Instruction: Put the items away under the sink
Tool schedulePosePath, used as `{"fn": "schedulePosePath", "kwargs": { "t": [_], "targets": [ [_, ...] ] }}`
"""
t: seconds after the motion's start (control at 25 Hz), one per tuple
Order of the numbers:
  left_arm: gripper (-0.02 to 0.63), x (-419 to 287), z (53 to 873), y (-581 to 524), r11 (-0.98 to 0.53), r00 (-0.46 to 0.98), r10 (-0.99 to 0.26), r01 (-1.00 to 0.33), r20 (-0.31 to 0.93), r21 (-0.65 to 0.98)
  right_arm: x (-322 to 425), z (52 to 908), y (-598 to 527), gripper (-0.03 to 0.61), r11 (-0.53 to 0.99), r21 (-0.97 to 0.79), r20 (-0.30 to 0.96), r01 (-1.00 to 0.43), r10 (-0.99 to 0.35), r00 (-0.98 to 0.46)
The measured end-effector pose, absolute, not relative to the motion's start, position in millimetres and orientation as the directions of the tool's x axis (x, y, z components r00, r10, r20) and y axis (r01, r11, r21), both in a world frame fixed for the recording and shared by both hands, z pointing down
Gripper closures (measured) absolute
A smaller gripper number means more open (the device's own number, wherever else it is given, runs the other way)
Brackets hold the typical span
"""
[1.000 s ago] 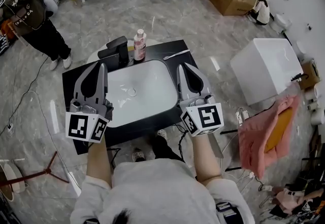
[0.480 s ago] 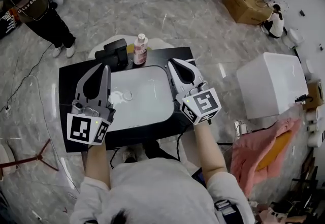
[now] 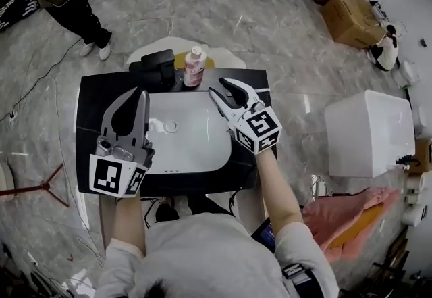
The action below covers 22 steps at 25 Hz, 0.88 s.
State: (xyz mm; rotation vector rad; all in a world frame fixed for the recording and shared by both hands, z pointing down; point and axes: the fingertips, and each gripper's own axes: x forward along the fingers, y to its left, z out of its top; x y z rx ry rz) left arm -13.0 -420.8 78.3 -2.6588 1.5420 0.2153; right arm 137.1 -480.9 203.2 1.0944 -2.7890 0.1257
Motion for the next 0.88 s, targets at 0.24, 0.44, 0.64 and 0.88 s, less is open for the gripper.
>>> {"fn": "schedulePosePath", "kwargs": {
  "t": [0.24, 0.44, 0.64, 0.88],
  "targets": [
    [0.612, -8.6, 91.7, -426.2, -0.454, 0.448, -0.885, -0.891, -0.128, 0.023, 129.9, 241.7, -508.7, 0.372, 0.748, -0.056, 0.204, -0.662, -0.640, -0.741],
    [0.612, -6.5, 98.7, -426.9, -0.428, 0.423, -0.899, -0.904, -0.109, 0.017, 124.4, 265.7, -528.3, 0.328, 0.728, -0.071, 0.223, -0.682, -0.655, -0.722],
    [0.612, -7.5, 108.6, -430.4, -0.401, 0.398, -0.913, -0.916, -0.091, 0.019, 118.8, 281.5, -545.6, 0.298, 0.690, -0.080, 0.219, -0.719, -0.692, -0.688],
    [0.612, -9.1, 117.4, -433.9, -0.387, 0.385, -0.920, -0.922, -0.075, 0.021, 104.0, 294.1, -561.5, 0.264, 0.644, -0.094, 0.210, -0.759, -0.733, -0.647]
  ]
}}
